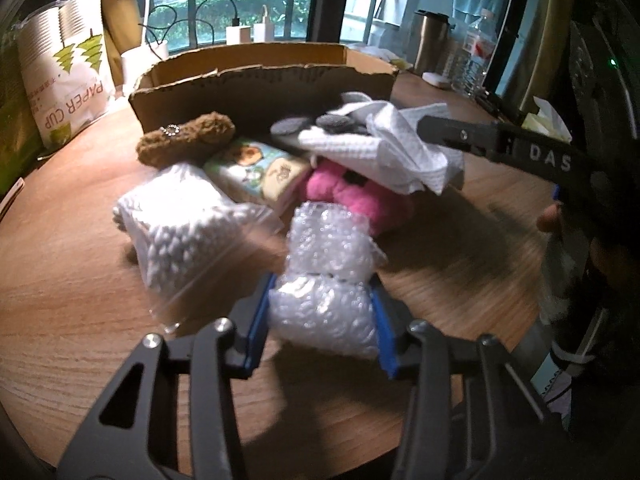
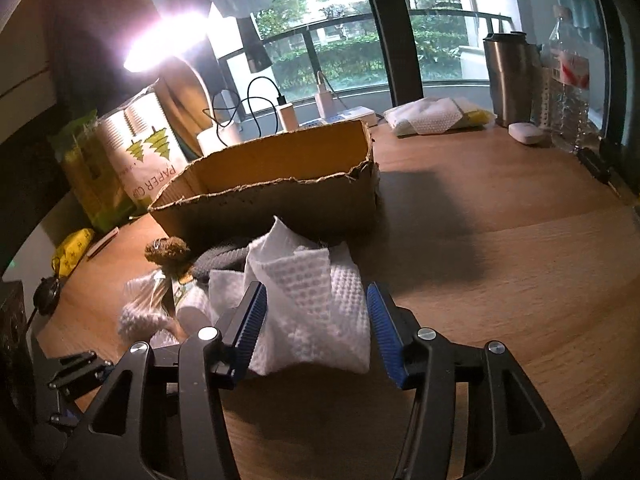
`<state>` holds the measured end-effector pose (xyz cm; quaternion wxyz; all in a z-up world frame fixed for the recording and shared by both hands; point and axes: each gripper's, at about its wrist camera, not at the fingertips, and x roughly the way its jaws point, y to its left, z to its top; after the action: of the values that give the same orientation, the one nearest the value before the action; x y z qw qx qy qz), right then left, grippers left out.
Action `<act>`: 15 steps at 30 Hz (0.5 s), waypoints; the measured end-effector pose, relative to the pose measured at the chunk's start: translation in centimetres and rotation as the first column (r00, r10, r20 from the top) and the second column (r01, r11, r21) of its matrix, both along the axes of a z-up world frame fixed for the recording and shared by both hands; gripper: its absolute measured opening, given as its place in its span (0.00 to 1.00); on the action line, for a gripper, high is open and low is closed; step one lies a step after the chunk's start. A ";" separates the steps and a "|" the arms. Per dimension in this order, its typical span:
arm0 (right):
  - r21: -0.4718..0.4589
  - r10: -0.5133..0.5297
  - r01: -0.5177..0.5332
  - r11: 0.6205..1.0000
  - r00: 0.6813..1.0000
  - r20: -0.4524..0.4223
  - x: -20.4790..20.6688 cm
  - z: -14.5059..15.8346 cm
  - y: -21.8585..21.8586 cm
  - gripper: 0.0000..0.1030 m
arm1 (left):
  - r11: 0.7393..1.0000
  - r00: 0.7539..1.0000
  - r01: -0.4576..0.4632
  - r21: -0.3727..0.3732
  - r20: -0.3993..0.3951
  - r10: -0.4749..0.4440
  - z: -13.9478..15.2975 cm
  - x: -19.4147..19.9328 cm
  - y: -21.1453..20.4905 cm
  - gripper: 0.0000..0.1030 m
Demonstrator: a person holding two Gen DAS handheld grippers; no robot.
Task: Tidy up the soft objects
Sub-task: 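Carry the bubble wrap and cloth over the box and release both inside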
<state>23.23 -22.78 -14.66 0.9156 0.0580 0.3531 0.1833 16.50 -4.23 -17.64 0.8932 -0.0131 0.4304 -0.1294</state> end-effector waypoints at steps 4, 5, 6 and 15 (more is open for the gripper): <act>0.030 -0.003 0.003 1.000 1.000 -0.009 0.3 0.1 -0.3 0.54 | 1.000 1.000 0.004 -0.005 0.008 -0.004 0.3 -0.1 0.0 0.44; 0.013 0.005 -0.005 1.000 1.000 -0.018 0.4 -0.2 0.1 0.52 | 1.000 1.000 0.007 -0.012 0.010 -0.007 0.3 -0.2 0.0 0.44; 0.008 0.015 -0.014 1.000 1.000 -0.027 0.5 -0.5 0.3 0.48 | 1.000 1.000 0.008 -0.016 0.013 -0.008 0.4 -0.2 0.0 0.43; -0.014 0.016 -0.016 1.000 0.999 0.049 -1.0 1.4 0.0 0.06 | 0.999 0.998 -0.003 -0.041 0.055 0.005 2.3 -0.3 0.4 0.42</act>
<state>22.23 -22.80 -13.26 0.9229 0.0442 0.3322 0.1894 16.20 -3.87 -15.35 0.9045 -0.0286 0.4030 -0.1368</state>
